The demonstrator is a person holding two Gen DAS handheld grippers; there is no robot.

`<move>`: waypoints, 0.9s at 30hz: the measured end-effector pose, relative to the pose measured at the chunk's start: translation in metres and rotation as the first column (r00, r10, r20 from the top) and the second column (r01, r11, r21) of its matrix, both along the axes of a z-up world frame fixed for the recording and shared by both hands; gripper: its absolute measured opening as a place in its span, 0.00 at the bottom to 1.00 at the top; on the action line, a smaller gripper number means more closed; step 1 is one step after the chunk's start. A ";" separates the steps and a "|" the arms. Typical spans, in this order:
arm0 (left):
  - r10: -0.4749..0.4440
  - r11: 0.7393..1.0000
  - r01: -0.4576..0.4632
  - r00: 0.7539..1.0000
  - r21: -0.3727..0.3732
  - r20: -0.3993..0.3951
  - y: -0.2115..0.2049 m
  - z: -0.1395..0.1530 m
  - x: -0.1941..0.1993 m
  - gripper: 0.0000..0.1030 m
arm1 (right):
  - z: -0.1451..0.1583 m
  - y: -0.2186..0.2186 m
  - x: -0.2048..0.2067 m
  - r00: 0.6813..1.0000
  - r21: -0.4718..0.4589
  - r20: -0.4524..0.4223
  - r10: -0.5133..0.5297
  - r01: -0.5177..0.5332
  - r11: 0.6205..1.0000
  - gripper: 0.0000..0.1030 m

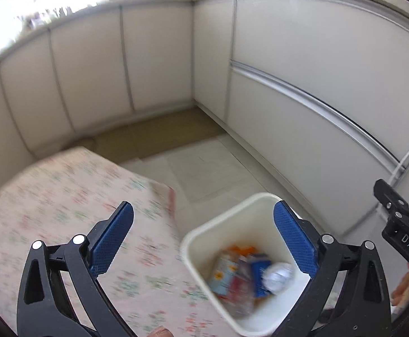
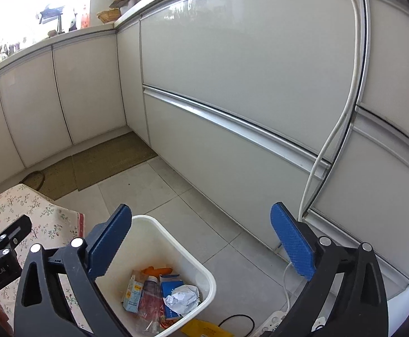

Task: Collect trash

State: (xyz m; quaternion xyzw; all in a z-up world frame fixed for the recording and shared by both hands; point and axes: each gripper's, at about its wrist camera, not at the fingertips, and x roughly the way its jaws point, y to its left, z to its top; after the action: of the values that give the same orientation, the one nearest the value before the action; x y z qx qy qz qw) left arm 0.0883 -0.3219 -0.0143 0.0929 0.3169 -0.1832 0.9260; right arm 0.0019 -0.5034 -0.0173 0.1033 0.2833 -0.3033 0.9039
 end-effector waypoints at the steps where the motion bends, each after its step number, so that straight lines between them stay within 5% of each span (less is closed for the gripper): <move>1: 0.027 0.999 -0.027 0.999 0.019 0.048 0.004 0.007 -0.006 0.93 | 0.005 0.008 0.000 1.000 -0.009 0.018 0.002 -0.002 1.000 0.94; 4: 0.097 0.995 -0.100 0.986 0.020 0.137 0.023 0.027 -0.022 0.93 | 0.016 0.024 0.001 0.999 -0.005 0.048 -0.001 0.001 1.000 0.94; 9: 0.158 0.987 -0.157 0.986 -0.020 0.060 0.065 0.038 -0.022 0.93 | 0.024 0.052 0.010 0.997 0.058 0.072 0.042 -0.046 0.997 0.94; 19: 0.305 0.952 -0.307 0.948 0.007 0.088 0.150 0.054 -0.032 0.93 | 0.034 0.137 0.029 0.971 0.067 0.090 0.221 -0.228 0.971 0.94; 27: 0.394 0.919 -0.394 0.919 0.011 0.017 0.207 0.044 -0.027 0.93 | 0.033 0.195 0.046 0.936 0.074 0.055 0.349 -0.352 0.933 0.94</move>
State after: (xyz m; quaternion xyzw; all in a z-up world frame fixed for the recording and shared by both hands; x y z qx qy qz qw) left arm 0.0615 -0.1150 0.0298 0.0352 0.3235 0.0098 0.9455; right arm 0.0474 -0.3089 0.0153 0.0947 0.2909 -0.1232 0.9441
